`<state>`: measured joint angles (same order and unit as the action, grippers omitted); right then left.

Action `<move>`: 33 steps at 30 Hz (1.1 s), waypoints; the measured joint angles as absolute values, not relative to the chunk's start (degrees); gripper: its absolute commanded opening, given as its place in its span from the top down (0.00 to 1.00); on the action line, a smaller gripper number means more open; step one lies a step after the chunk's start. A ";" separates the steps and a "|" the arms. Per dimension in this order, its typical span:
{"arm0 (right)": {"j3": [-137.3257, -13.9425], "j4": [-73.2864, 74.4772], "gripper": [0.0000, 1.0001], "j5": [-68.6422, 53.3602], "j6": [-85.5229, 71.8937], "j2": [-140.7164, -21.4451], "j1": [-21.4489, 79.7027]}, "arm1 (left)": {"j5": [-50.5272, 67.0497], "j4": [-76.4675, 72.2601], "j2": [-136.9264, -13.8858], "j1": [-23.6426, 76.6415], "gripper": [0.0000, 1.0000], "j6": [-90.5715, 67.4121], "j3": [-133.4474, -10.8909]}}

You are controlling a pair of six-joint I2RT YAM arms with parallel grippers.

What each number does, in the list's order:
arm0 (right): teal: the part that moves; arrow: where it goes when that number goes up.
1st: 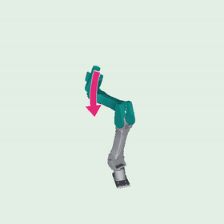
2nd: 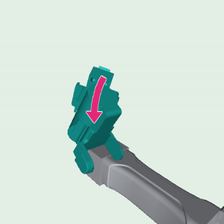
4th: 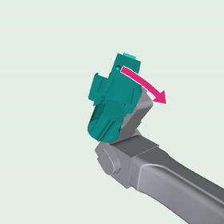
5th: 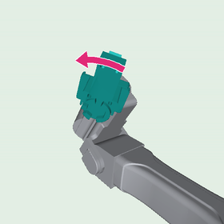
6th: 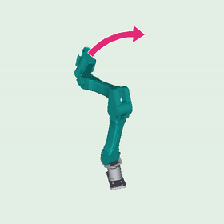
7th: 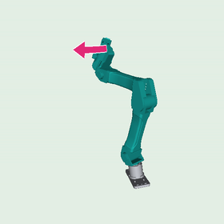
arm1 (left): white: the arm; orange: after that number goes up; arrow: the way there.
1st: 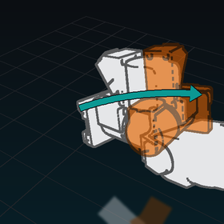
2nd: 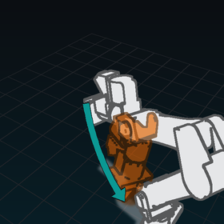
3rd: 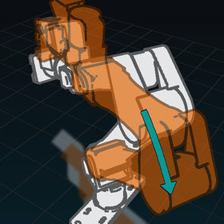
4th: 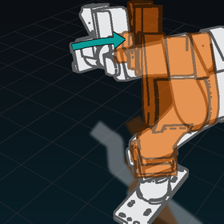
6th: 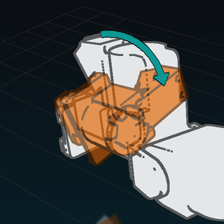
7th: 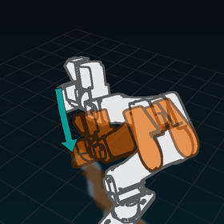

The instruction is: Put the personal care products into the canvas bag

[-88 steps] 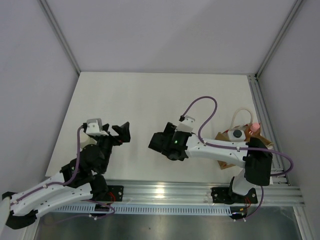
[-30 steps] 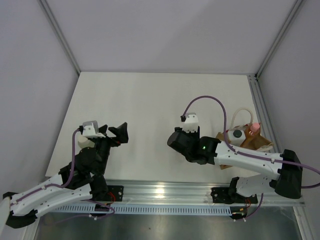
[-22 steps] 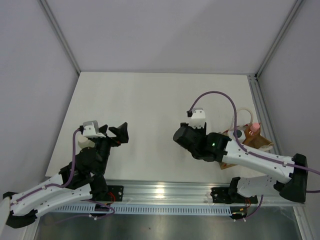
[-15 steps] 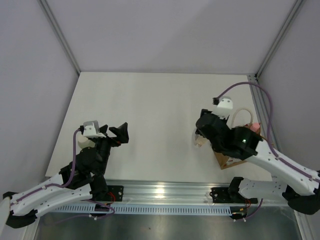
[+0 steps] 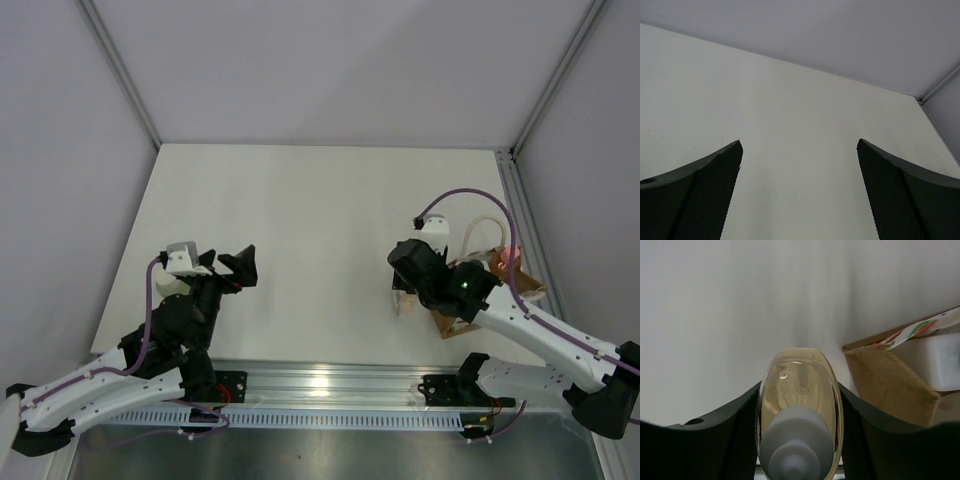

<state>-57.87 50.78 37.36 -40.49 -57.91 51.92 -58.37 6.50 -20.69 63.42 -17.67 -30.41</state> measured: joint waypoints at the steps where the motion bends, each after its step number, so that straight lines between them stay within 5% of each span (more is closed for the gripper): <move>1: -56.64 50.06 1.00 36.38 -40.36 -58.78 52.18 | -58.37 6.50 -20.69 63.42 0.01 -17.65 -30.41; 18: -52.12 38.33 0.99 34.52 -40.93 -69.34 61.56 | -58.37 6.44 -21.10 63.42 0.01 -17.47 -30.41; 20: -51.53 37.65 0.94 34.44 -40.91 -70.15 61.56 | -58.37 6.42 -21.12 63.42 0.01 -17.47 -30.41; 27: -49.45 31.68 0.35 34.48 -40.38 -70.67 61.56 | -58.35 6.09 -21.32 63.42 0.01 -17.47 -30.41; 33: -46.22 25.93 0.21 34.50 -40.47 -69.58 61.56 | -58.35 6.07 -21.30 63.42 0.01 -17.47 -30.41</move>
